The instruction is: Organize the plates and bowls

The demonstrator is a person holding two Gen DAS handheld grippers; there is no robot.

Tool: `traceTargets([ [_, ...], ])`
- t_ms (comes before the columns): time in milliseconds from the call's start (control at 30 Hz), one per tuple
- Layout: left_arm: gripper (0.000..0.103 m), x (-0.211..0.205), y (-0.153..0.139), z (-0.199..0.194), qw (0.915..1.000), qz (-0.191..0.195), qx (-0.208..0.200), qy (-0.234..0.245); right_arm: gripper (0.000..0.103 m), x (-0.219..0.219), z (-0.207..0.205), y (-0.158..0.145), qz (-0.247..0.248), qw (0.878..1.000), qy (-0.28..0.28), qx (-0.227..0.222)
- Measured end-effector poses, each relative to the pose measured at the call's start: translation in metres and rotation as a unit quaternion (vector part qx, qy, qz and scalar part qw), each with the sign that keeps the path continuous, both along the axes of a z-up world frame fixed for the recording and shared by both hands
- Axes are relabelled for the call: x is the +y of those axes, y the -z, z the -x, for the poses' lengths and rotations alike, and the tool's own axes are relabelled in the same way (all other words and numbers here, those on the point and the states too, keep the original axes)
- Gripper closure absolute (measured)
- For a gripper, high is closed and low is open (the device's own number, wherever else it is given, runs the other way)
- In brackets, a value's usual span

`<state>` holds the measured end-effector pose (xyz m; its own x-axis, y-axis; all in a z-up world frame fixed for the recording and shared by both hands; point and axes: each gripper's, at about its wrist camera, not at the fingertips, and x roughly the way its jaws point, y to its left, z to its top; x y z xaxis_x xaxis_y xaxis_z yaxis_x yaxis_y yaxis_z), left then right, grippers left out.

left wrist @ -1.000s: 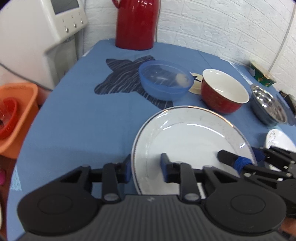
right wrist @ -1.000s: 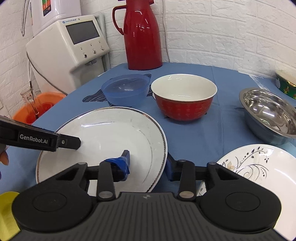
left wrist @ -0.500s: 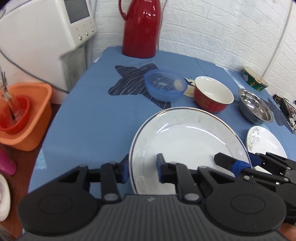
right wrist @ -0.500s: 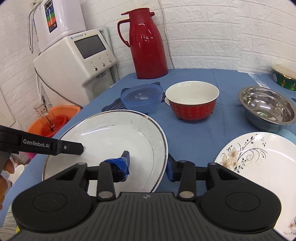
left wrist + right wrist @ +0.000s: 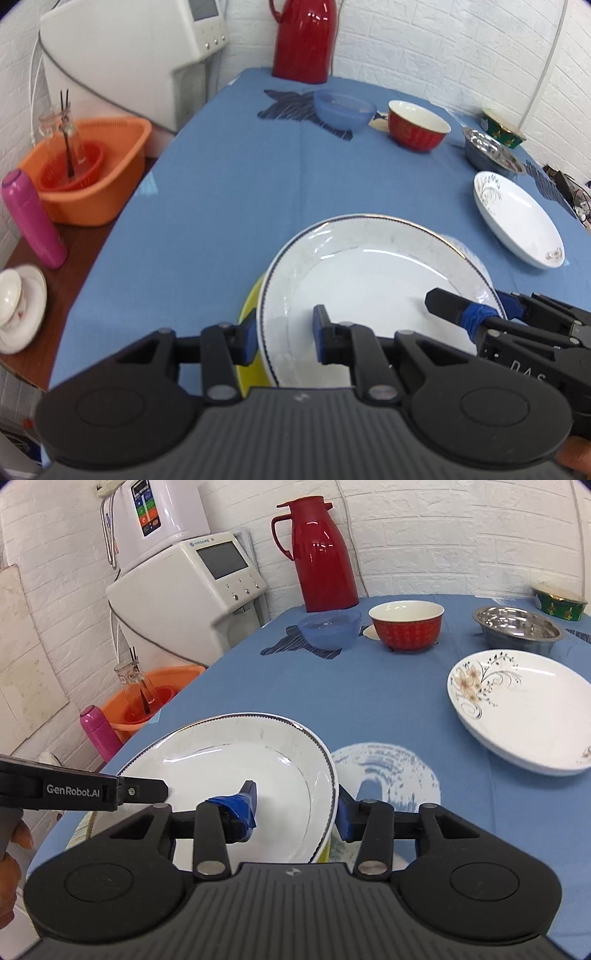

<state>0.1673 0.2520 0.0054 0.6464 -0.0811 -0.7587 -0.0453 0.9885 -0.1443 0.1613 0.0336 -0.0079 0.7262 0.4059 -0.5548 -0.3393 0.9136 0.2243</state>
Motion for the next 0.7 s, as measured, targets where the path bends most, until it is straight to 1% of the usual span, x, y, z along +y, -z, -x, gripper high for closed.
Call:
traceTargets([
  [100, 0.089, 0.005, 0.009, 0.008, 1.0, 0.008, 0.001, -0.002, 0.074, 0.004, 0.006, 0.006, 0.005, 1.0, -0.003, -0.001],
  [167, 0.089, 0.007, 0.012, 0.011, 0.9999, 0.008, -0.007, -0.003, 0.073, 0.005, 0.007, 0.01, 0.009, 1.0, -0.009, -0.001],
  [300, 0.088, 0.007, 0.014, 0.014, 0.9998, 0.002, -0.019, 0.009, 0.073, 0.007, 0.011, 0.014, 0.021, 0.999, -0.019, -0.016],
  [333, 0.08, 0.007, 0.013, 0.015, 0.9997, 0.001, -0.023, 0.013, 0.073, 0.007, 0.01, 0.014, 0.02, 0.999, -0.021, -0.017],
  [367, 0.054, 0.009, 0.011, 0.017, 0.9994, 0.008, -0.029, 0.017, 0.073, 0.005, 0.01, 0.015, 0.017, 0.999, -0.024, -0.016],
  [400, 0.037, 0.01, 0.008, 0.02, 0.9989, 0.016, -0.04, 0.018, 0.074, 0.003, 0.008, 0.016, 0.011, 1.0, -0.024, -0.008],
  [433, 0.026, 0.011, 0.005, 0.023, 0.9981, 0.022, -0.053, 0.024, 0.074, 0.0, 0.006, 0.016, 0.003, 1.0, -0.021, -0.002],
  [533, 0.026, 0.006, -0.008, 0.03, 0.9967, -0.016, -0.078, 0.019, 0.074, -0.014, 0.006, 0.013, -0.034, 0.999, -0.001, 0.006],
  [567, 0.024, 0.007, -0.011, 0.031, 0.9963, -0.021, -0.081, 0.015, 0.073, -0.019, 0.006, 0.011, -0.044, 0.999, 0.007, 0.007],
  [600, 0.021, 0.008, -0.014, 0.031, 0.9961, -0.02, -0.084, 0.013, 0.073, -0.023, 0.006, 0.008, -0.049, 0.999, 0.012, 0.008],
  [633, 0.013, 0.008, -0.017, 0.029, 0.9959, -0.018, -0.088, 0.011, 0.073, -0.028, 0.006, 0.005, -0.052, 0.999, 0.014, 0.008],
  [700, 0.011, 0.003, -0.025, 0.022, 0.9954, -0.012, -0.094, 0.014, 0.072, -0.044, 0.006, -0.002, -0.061, 0.998, 0.023, 0.008],
])
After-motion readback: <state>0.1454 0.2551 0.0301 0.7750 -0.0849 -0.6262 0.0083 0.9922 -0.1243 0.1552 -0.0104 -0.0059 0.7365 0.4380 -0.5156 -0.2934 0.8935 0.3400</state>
